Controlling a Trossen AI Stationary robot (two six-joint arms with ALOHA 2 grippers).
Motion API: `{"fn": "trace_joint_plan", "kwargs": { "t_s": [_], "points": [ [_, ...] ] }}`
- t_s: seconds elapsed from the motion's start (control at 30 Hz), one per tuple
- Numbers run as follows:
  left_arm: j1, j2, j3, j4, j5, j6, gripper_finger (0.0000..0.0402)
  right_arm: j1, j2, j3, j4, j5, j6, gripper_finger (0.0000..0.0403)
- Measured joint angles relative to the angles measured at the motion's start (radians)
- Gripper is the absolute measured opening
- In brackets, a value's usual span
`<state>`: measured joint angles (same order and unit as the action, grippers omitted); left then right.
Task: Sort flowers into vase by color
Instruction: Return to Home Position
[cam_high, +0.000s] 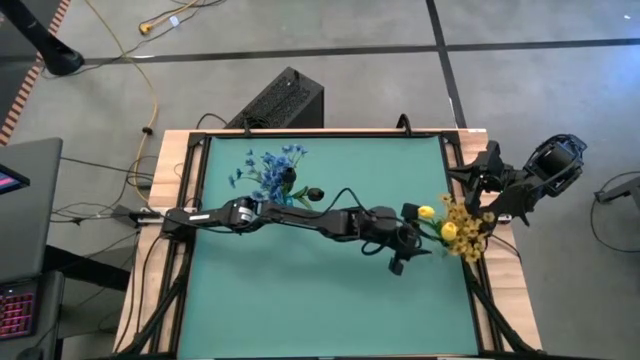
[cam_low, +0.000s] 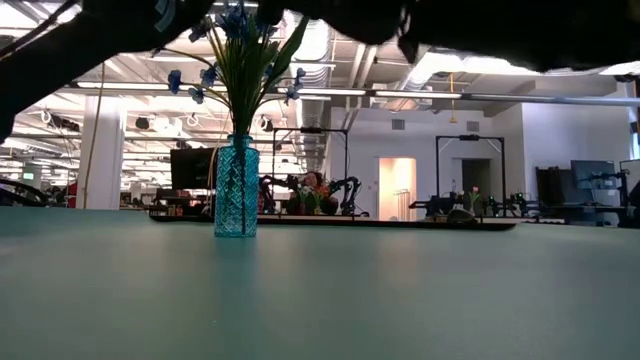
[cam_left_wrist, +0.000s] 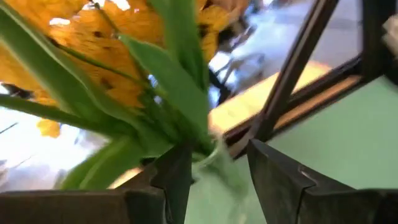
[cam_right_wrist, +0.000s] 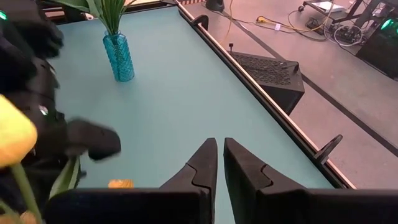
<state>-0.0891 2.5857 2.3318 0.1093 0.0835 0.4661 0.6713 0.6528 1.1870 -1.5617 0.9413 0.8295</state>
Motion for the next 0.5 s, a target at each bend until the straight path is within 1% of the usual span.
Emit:
{"fn": "trace_joint_plan", "kwargs": {
  "t_s": [0.1, 0.13, 0.33, 0.5],
  "points": [
    [-0.014, -0.043, 0.000, -0.094, -0.094, 0.043, 0.0143, 0.000, 0.000, 0.000, 0.000, 0.000, 0.000, 0.0056],
    [-0.020, -0.058, 0.000, -0.130, -0.109, 0.052, 0.0143, 0.000, 0.000, 0.000, 0.000, 0.001, 0.000, 0.0056],
    [-0.053, -0.133, 0.002, -0.389, -0.116, 0.034, 0.0142, 0.000, 0.000, 0.000, 0.000, 0.044, 0.000, 0.0056],
    [-0.069, -0.213, 0.002, -0.620, -0.117, 0.000, 0.0142, 0.000, -0.005, 0.000, 0.001, 0.099, 0.007, 0.0051]
  ]
}}
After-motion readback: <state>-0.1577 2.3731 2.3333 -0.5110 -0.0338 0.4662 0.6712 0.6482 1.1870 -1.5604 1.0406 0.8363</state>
